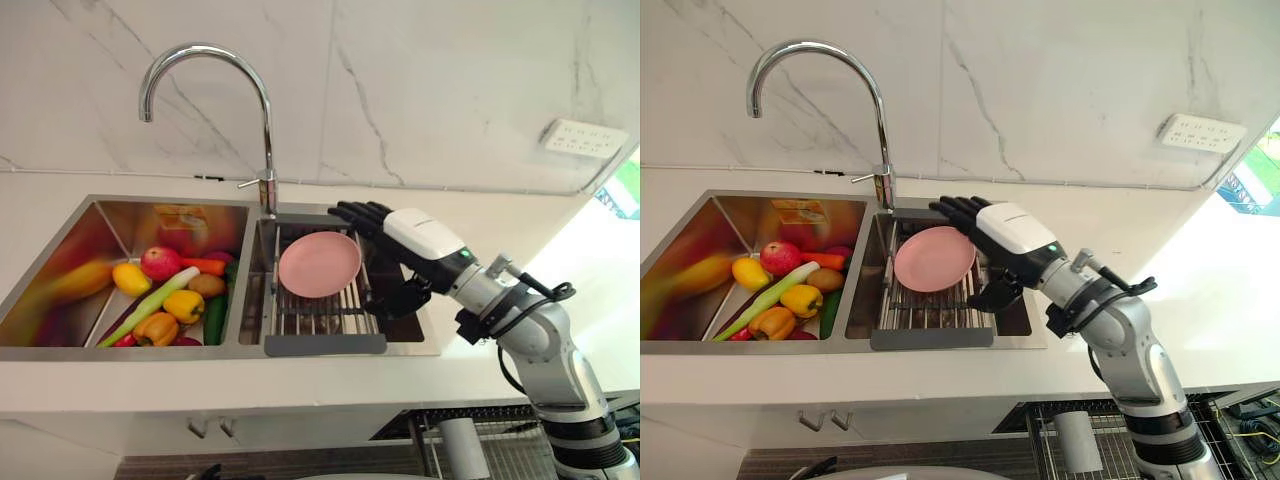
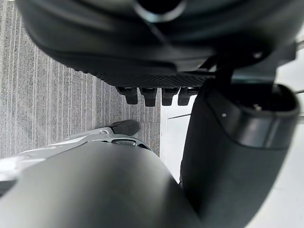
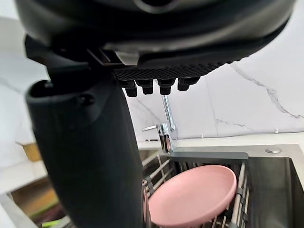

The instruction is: Walk over to the sink, pick up the cup, carry it to the dishwasher, place the cup inside the dishwasher, then close the dishwasher door

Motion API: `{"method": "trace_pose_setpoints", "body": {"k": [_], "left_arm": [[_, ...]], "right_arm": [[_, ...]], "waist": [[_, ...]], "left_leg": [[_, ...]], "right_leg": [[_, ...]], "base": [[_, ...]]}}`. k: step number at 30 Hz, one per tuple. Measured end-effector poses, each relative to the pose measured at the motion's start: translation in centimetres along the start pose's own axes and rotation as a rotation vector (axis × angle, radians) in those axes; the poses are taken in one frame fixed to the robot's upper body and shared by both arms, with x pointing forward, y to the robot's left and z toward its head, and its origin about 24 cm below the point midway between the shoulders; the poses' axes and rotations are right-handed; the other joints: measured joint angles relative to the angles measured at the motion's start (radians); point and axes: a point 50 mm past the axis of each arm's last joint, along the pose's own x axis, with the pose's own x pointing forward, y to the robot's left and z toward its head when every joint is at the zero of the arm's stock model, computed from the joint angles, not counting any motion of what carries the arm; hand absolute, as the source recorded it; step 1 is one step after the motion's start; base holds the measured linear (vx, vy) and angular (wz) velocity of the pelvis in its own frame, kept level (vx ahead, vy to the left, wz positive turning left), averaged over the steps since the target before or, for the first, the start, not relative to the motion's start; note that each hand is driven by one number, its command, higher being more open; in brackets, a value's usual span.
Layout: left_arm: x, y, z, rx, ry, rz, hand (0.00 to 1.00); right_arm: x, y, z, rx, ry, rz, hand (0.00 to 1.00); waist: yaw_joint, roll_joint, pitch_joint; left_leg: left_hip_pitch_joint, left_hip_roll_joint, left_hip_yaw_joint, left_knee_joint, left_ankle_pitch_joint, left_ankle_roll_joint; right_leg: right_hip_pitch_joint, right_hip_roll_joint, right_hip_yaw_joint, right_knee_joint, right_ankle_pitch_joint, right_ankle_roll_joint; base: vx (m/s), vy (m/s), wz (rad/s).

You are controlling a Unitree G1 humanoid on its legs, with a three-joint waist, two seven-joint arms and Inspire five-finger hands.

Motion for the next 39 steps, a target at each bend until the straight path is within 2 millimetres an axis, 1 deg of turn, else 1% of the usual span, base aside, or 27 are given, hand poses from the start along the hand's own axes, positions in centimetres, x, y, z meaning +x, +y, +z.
{"method": "trace_pose_setpoints", "body": {"k": [4,7,13,16,17,18,23,26,30,36,39], "left_arm": [[0.0,-0.1,0.0,0.01,0.009,-0.005,1.0],[0.1,-0.2,0.1,0.018,0.01,-0.008,1.0],[0.1,-0.3,0.3,0.02,0.006,-0.01,1.0],[0.1,-0.3,0.5,0.02,0.008,-0.011,1.0],[0.1,-0.1,0.5,0.022,0.009,-0.008,1.0],[0.1,-0.1,0.5,0.022,0.012,-0.008,1.0],[0.1,-0.1,0.6,0.021,0.008,-0.009,1.0],[0.1,-0.3,0.6,0.018,0.007,-0.018,1.0],[0.2,-0.8,1.1,0.015,-0.004,-0.042,1.0],[0.3,-1.6,1.3,0.007,-0.013,-0.061,1.0],[0.3,-1.7,1.3,0.007,-0.014,-0.061,1.0]], "right_arm": [[0.6,1.6,0.0,-0.05,0.014,0.072,1.0],[1.3,2.6,-0.1,-0.089,0.028,0.09,1.0],[2.0,3.8,-0.9,-0.106,0.083,0.035,1.0],[2.2,4.1,-1.5,-0.104,0.118,0.006,1.0],[2.3,4.3,-1.7,-0.117,0.133,-0.004,1.0],[2.6,4.6,-1.9,-0.125,0.144,-0.009,1.0],[3.7,6.0,-1.9,-0.153,0.155,0.025,1.0],[4.3,7.0,-1.8,-0.168,0.149,0.063,1.0],[4.6,7.9,-2.5,-0.178,0.178,0.109,1.0],[5.0,8.5,-3.0,-0.25,0.203,0.132,1.0],[4.9,8.6,-3.3,-0.299,0.225,0.116,1.0]], "waist": [[0.002,0.003,-0.014],[0.005,0.003,-0.015],[0.019,0.003,-0.017],[0.028,0.003,-0.019],[0.03,0.009,-0.016],[0.029,0.006,-0.018],[0.034,0.013,-0.014],[0.035,0.021,-0.009],[0.055,0.04,0.002],[0.059,0.068,0.014],[0.059,0.071,0.014]], "left_leg": [[-0.008,0.0,-0.008,0.0,0.01,0.003],[-0.013,0.0,-0.019,0.0,0.016,0.002],[-0.018,0.0,-0.027,0.0,0.021,0.002],[-0.02,0.002,-0.029,0.0,0.022,0.001],[-0.02,0.0,-0.031,0.0,0.023,0.001],[-0.018,-0.002,-0.035,0.0,0.023,0.001],[-0.02,-0.005,-0.045,0.0,0.023,0.001],[-0.025,-0.01,-0.053,0.0,0.023,0.001],[-0.025,-0.013,-0.056,0.0,0.022,0.001],[-0.025,-0.013,-0.062,0.0,0.022,0.001],[-0.026,-0.013,-0.067,-0.001,0.022,0.001]], "right_leg": [[-0.004,0.0,-0.009,-0.001,0.0,0.0],[-0.003,0.0,-0.02,-0.002,0.0,0.0],[0.001,0.002,-0.028,-0.01,0.003,-0.004],[0.001,0.003,-0.031,-0.011,0.004,-0.005],[0.005,0.003,-0.038,-0.016,0.004,-0.004],[0.016,0.003,-0.045,-0.026,0.007,-0.002],[0.027,0.001,-0.059,-0.041,0.01,0.001],[0.034,-0.002,-0.07,-0.051,0.013,0.006],[0.039,-0.004,-0.074,-0.053,0.014,0.007],[0.043,-0.004,-0.081,-0.054,0.014,0.007],[0.046,-0.004,-0.087,-0.059,0.014,0.007]], "base": [[-0.03,0.0,0.05],[-0.03,-0.001,0.11],[-0.01,0.0,0.04],[0.0,-0.002,0.02],[-0.01,-0.005,0.11],[-0.01,-0.005,0.13],[0.0,-0.004,0.09],[0.01,-0.004,0.09],[0.0,-0.001,0.02],[-0.01,-0.005,0.02],[-0.01,-0.012,0.04]]}}
